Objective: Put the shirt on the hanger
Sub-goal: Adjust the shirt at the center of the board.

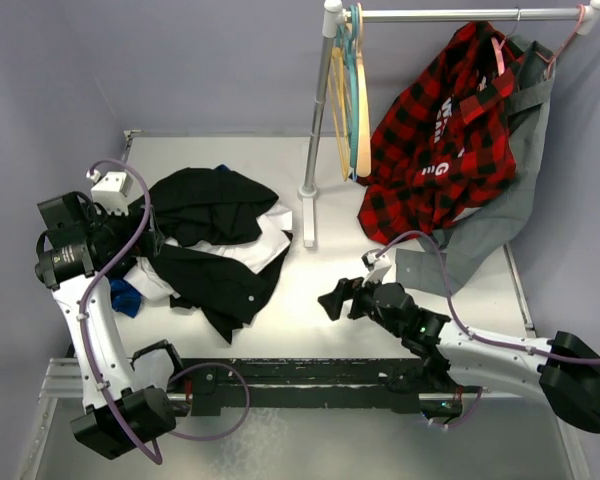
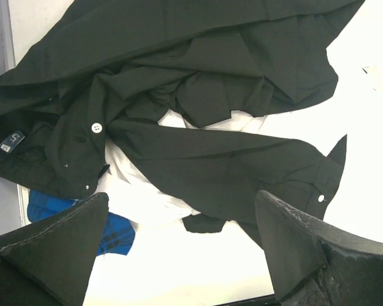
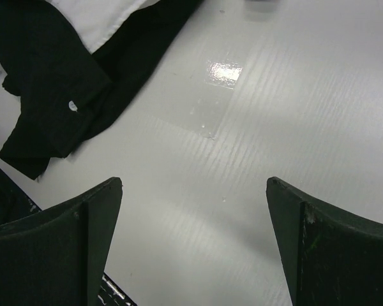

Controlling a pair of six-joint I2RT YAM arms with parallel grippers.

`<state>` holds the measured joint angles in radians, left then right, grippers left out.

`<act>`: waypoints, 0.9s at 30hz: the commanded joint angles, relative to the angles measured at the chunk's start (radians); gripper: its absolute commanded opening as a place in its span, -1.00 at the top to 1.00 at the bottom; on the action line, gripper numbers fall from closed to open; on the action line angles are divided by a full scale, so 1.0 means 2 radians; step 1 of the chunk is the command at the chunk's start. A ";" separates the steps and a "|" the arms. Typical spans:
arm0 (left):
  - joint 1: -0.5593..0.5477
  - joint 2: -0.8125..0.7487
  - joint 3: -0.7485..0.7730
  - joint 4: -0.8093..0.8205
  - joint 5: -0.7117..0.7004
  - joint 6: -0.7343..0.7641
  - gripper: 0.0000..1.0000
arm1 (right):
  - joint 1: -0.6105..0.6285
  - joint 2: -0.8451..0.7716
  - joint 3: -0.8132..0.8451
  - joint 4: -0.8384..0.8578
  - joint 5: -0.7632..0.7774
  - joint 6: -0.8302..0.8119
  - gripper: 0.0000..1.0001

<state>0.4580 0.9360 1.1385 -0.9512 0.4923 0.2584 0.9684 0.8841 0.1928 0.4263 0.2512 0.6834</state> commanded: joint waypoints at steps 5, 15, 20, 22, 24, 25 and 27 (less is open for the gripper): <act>0.005 0.025 0.007 0.012 0.012 0.009 -0.99 | 0.000 0.001 0.021 0.022 0.015 0.015 -0.93; 0.006 0.030 0.013 0.009 -0.015 -0.001 -0.99 | 0.000 0.034 0.050 0.009 0.013 0.014 -0.97; 0.006 0.076 0.057 -0.028 0.000 0.017 -0.99 | 0.000 0.028 0.055 0.021 -0.004 0.010 -0.99; 0.014 0.105 0.063 -0.020 -0.028 0.025 -0.99 | 0.000 0.029 0.071 0.018 -0.009 -0.004 -0.99; 0.038 0.135 0.068 -0.015 -0.009 0.048 -0.99 | 0.000 0.037 0.087 0.025 -0.009 -0.023 -1.00; 0.044 0.151 0.070 -0.012 -0.006 0.055 -0.99 | 0.000 0.044 0.093 0.034 -0.005 -0.033 -0.99; 0.050 0.189 0.076 -0.006 -0.009 0.068 -0.99 | 0.000 0.063 0.102 0.057 -0.007 -0.044 -0.99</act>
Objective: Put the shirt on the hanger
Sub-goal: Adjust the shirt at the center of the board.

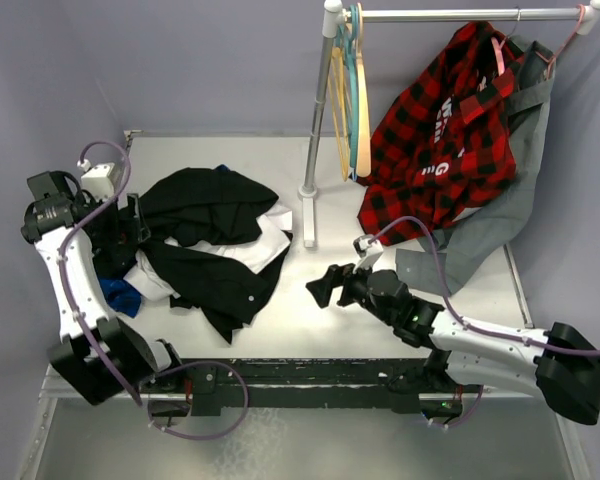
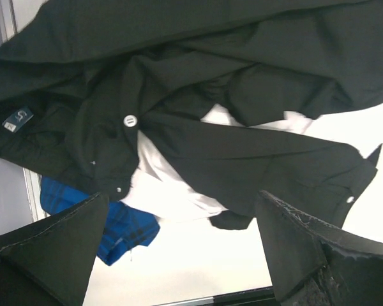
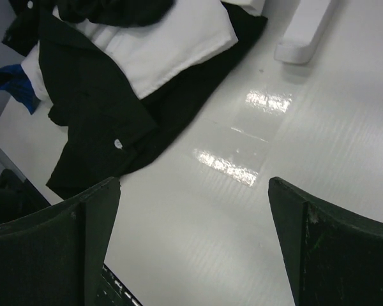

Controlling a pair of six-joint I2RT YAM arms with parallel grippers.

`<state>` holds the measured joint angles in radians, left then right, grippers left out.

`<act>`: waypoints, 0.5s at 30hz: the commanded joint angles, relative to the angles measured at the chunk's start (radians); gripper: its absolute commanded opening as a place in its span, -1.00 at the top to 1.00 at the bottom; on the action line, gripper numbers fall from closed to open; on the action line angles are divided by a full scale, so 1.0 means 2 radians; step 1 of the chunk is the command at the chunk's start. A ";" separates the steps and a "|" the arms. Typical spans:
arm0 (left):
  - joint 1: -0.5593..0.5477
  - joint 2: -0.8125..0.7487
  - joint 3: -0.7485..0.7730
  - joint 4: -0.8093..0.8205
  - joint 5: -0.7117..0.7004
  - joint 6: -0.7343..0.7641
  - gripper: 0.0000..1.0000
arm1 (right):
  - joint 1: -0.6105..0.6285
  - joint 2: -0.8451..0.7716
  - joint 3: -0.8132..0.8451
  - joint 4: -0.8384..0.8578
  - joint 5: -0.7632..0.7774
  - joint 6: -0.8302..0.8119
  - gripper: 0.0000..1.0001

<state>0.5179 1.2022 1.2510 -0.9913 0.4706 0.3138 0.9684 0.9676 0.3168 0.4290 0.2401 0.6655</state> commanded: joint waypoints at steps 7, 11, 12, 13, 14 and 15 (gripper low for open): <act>0.047 0.169 0.052 0.055 0.055 0.049 -0.98 | 0.000 0.111 0.060 0.137 -0.027 -0.046 -0.99; 0.047 0.207 0.060 0.108 0.068 0.006 -0.99 | 0.000 0.144 0.075 0.143 -0.041 -0.050 -1.00; 0.047 0.215 0.059 0.129 0.050 -0.011 -0.99 | 0.000 0.146 0.074 0.146 -0.042 -0.050 -1.00; 0.047 0.224 0.056 0.149 0.034 -0.027 -0.99 | 0.000 0.147 0.071 0.151 -0.050 -0.046 -1.00; 0.048 0.231 0.051 0.171 0.027 -0.040 -0.99 | 0.000 0.146 0.067 0.157 -0.052 -0.041 -1.00; 0.049 0.240 0.046 0.186 0.024 -0.050 -0.99 | 0.000 0.145 0.064 0.161 -0.052 -0.039 -1.00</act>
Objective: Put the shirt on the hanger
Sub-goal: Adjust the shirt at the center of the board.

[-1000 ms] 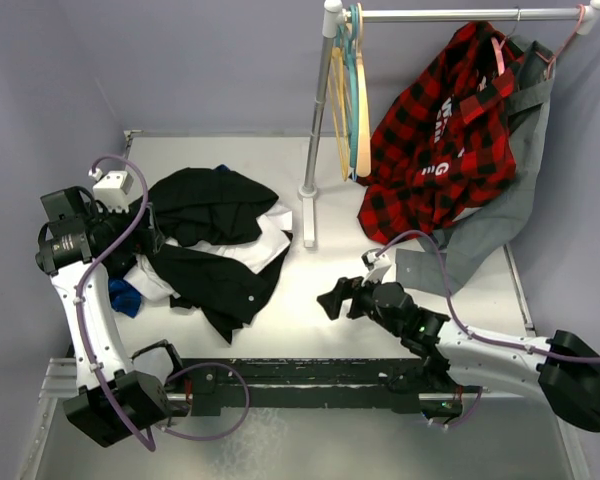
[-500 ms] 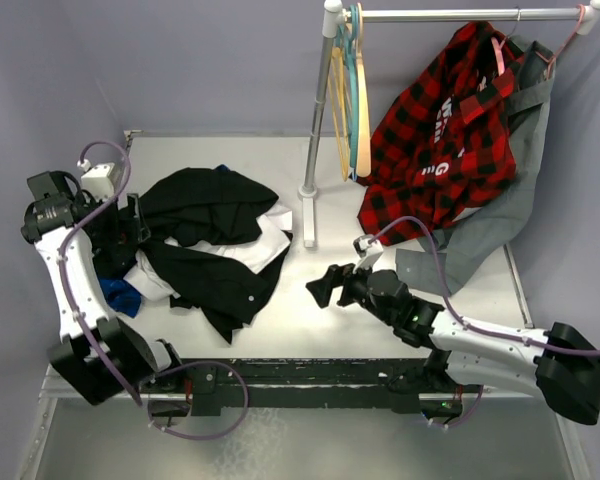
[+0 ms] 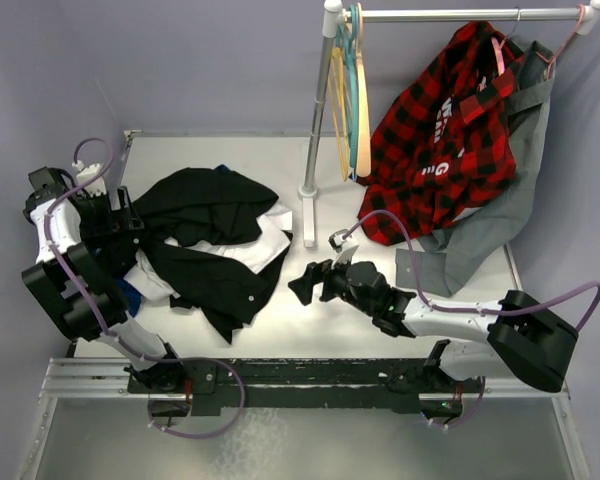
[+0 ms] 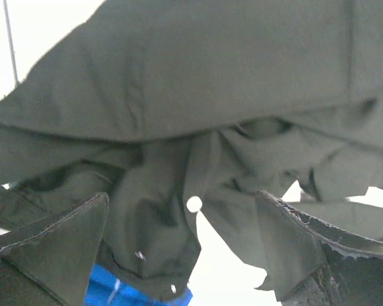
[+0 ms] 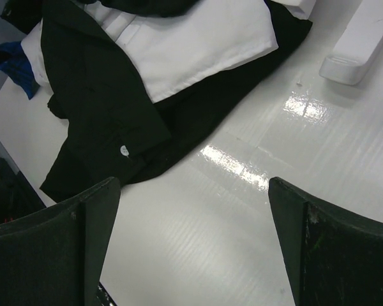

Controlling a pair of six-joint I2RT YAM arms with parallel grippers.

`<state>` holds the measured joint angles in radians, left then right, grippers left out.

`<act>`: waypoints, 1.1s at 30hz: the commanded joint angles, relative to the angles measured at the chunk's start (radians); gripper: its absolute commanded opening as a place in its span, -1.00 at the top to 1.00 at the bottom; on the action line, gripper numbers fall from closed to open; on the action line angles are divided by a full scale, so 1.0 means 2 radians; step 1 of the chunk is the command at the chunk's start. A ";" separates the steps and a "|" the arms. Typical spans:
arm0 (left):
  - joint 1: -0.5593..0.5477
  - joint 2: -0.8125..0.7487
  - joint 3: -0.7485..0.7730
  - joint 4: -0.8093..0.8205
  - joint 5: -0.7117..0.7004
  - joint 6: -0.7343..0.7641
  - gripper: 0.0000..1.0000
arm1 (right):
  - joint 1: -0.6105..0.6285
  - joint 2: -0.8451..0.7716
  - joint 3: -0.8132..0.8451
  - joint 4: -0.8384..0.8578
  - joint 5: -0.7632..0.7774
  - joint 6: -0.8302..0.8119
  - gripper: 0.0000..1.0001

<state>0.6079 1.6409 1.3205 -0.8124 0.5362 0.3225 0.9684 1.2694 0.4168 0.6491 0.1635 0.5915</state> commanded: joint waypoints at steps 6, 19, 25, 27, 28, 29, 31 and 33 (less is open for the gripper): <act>0.004 0.070 0.008 0.142 -0.014 -0.082 -0.99 | 0.000 -0.005 0.009 0.058 -0.012 0.000 -1.00; -0.003 0.093 0.032 0.109 0.029 -0.060 0.96 | 0.000 -0.002 0.011 0.055 -0.001 0.007 -0.99; -0.041 0.020 0.067 0.049 0.040 -0.019 1.00 | 0.000 -0.015 0.009 0.047 0.012 0.010 -0.98; -0.068 -0.015 0.085 0.024 0.031 0.002 1.00 | 0.000 -0.034 0.007 0.036 0.020 0.011 -0.97; -0.083 -0.032 0.095 0.015 0.024 0.012 1.00 | 0.000 -0.049 0.003 0.032 0.020 0.012 -0.97; -0.100 -0.048 0.103 0.008 0.017 0.020 1.00 | 0.000 -0.062 -0.001 0.029 0.021 0.012 -0.98; -0.128 -0.070 0.126 -0.015 0.016 0.035 1.00 | 0.000 -0.093 -0.006 0.013 0.026 0.014 -0.97; -0.157 -0.074 0.160 -0.047 0.018 0.048 1.00 | 0.000 -0.133 -0.007 -0.017 0.034 0.016 -0.97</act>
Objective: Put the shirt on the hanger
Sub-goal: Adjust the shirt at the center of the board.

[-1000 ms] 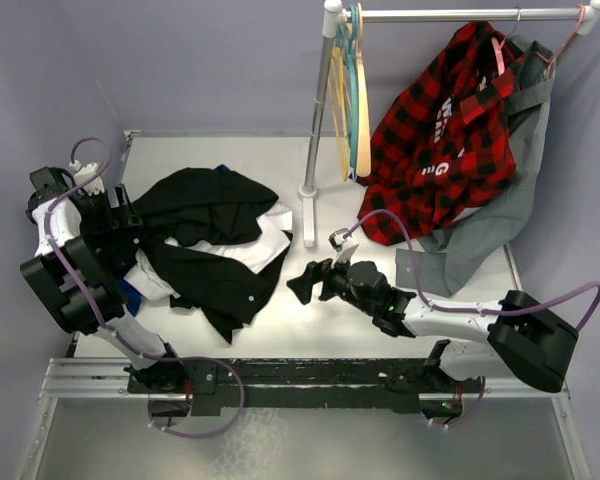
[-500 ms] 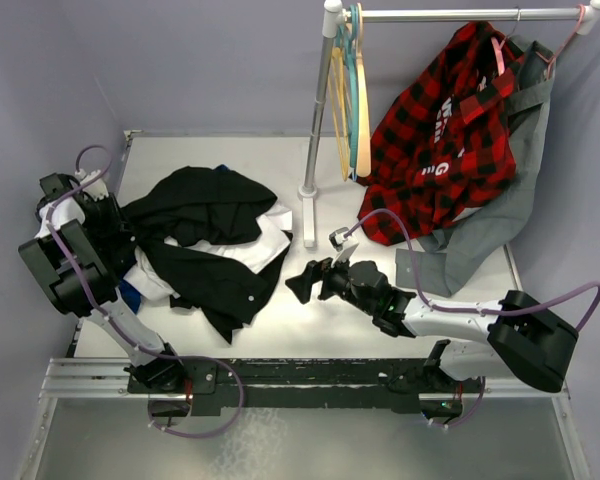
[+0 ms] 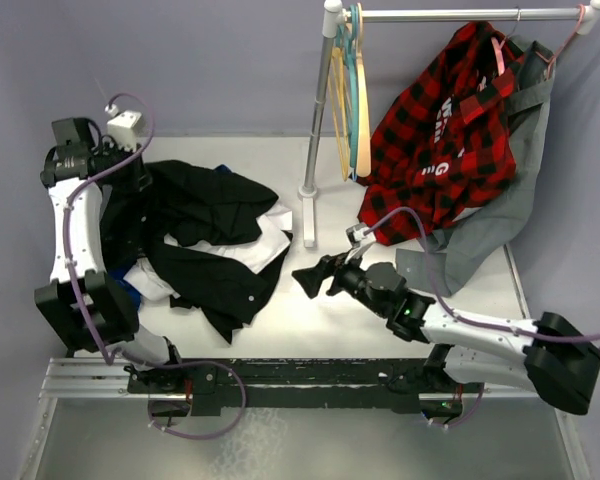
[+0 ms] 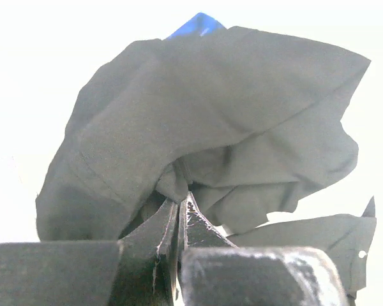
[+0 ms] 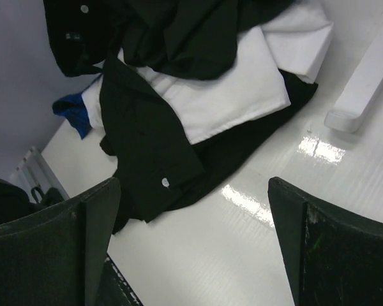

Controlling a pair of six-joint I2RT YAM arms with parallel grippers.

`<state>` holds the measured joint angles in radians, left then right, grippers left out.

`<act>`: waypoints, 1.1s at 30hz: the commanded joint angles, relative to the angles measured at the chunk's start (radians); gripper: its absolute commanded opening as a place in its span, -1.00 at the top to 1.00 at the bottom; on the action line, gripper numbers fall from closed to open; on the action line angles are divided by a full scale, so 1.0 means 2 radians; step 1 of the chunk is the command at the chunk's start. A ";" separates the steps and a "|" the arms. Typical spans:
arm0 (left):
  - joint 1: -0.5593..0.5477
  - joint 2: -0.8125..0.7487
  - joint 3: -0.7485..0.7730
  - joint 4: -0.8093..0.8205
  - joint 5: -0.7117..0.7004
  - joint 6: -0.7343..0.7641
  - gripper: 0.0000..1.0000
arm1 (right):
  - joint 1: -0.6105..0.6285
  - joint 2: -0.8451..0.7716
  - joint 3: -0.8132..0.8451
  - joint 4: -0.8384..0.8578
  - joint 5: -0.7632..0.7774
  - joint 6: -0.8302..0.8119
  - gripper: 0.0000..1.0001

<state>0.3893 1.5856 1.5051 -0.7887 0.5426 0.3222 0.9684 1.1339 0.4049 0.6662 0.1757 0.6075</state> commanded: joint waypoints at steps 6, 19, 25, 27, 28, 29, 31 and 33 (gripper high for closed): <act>-0.170 -0.043 0.093 -0.090 -0.022 0.054 1.00 | 0.000 -0.232 0.015 -0.161 0.092 -0.005 -0.98; -0.356 0.039 0.099 -0.079 -0.030 0.015 1.00 | 0.000 -0.423 0.050 -0.364 0.136 -0.014 -0.99; -0.365 0.005 0.102 -0.103 -0.067 0.030 -0.16 | 0.000 -0.391 0.026 -0.311 0.096 -0.039 -0.99; -0.365 -0.028 0.090 -0.102 -0.095 0.038 -0.87 | 0.000 -0.356 0.025 -0.284 0.075 -0.056 -0.99; -0.365 -0.050 0.083 -0.099 -0.109 0.043 -1.00 | 0.000 -0.334 0.023 -0.268 0.066 -0.067 -0.99; -0.365 -0.078 0.076 -0.100 -0.126 0.050 -0.99 | 0.001 -0.313 0.020 -0.243 0.056 -0.080 -0.99; -0.357 -0.120 0.066 -0.099 -0.141 0.062 -0.99 | 0.005 -0.276 0.007 -0.178 0.042 -0.113 -0.99; -0.319 -0.159 0.056 -0.090 -0.126 0.065 -0.98 | 0.027 -0.251 -0.028 -0.065 0.029 -0.186 -1.00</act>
<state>-0.3317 1.4693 1.6268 -0.9970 0.3241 0.4095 0.9730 0.5526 0.4286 0.1596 0.3157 0.4603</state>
